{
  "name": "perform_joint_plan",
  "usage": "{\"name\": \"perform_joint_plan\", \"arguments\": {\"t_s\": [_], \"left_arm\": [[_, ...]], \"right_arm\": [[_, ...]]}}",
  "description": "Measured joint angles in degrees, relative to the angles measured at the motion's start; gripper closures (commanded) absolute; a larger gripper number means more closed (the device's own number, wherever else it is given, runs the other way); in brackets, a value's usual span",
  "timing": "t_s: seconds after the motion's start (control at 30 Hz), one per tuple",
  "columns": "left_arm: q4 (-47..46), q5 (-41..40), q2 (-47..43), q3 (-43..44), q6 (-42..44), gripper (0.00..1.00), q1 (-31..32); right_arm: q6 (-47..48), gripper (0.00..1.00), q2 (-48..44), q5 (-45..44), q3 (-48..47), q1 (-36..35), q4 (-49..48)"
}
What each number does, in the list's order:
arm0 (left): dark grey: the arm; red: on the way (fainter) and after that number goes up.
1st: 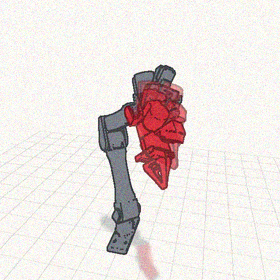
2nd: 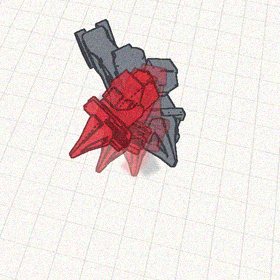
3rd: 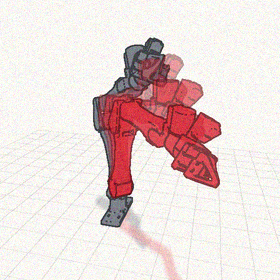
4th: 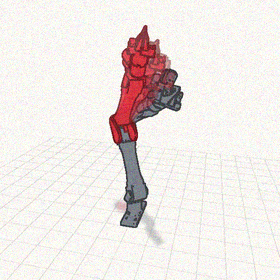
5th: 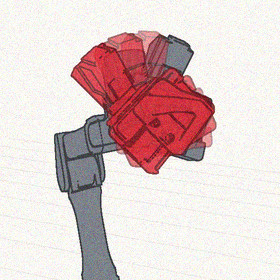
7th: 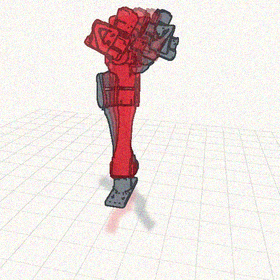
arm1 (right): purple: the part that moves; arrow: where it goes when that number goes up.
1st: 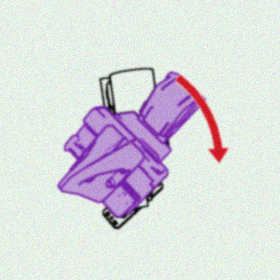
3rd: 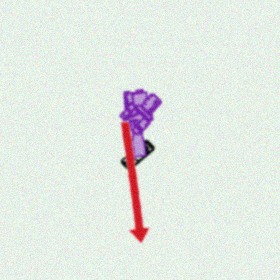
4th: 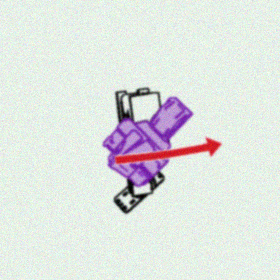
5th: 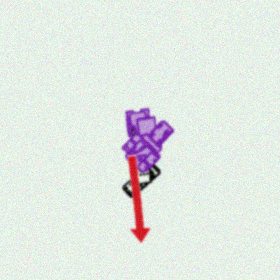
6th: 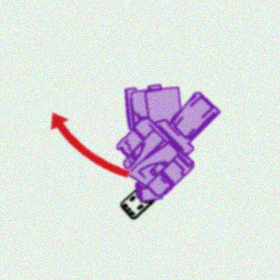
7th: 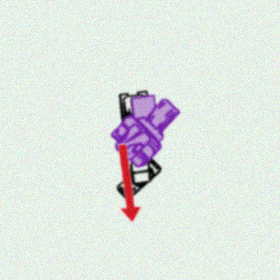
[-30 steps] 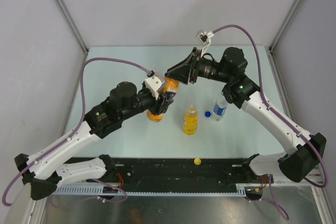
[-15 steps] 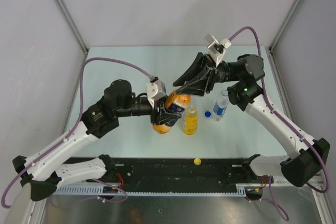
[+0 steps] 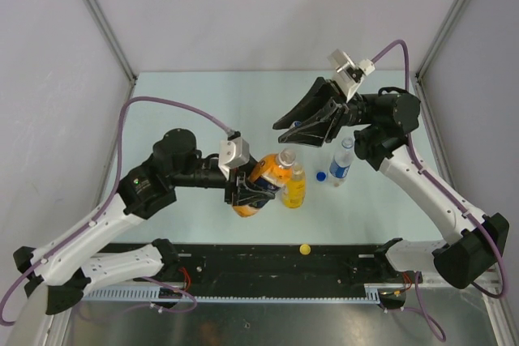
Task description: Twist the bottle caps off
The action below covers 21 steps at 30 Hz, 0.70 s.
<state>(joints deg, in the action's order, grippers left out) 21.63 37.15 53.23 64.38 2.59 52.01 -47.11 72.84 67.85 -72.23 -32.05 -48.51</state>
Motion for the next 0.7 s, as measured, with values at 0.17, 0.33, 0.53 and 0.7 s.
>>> {"name": "perform_joint_plan", "arguments": {"t_s": [0.17, 0.33, 0.53, 0.7], "left_arm": [[0.0, -0.7, -1.3, -0.9, 0.0, 1.0, 0.0], [0.1, -3.1, -1.6, -1.9, 0.0, 1.0, 0.0], [0.1, -6.9, -1.7, -3.5, -0.1, 1.0, -0.7], [0.0, -8.1, -1.5, -4.8, -0.8, 1.0, -4.4]], "right_arm": [[-0.9, 0.65, 0.0, -0.9, 0.1, 0.0, -0.8], [-0.5, 0.67, 0.0, -3.3, 0.2, 0.5, 0.5], [3.4, 0.7, 0.0, -11.1, 0.2, 2.5, 10.3], [9.1, 0.72, 0.0, -20.4, 0.2, 3.4, 23.0]]}}
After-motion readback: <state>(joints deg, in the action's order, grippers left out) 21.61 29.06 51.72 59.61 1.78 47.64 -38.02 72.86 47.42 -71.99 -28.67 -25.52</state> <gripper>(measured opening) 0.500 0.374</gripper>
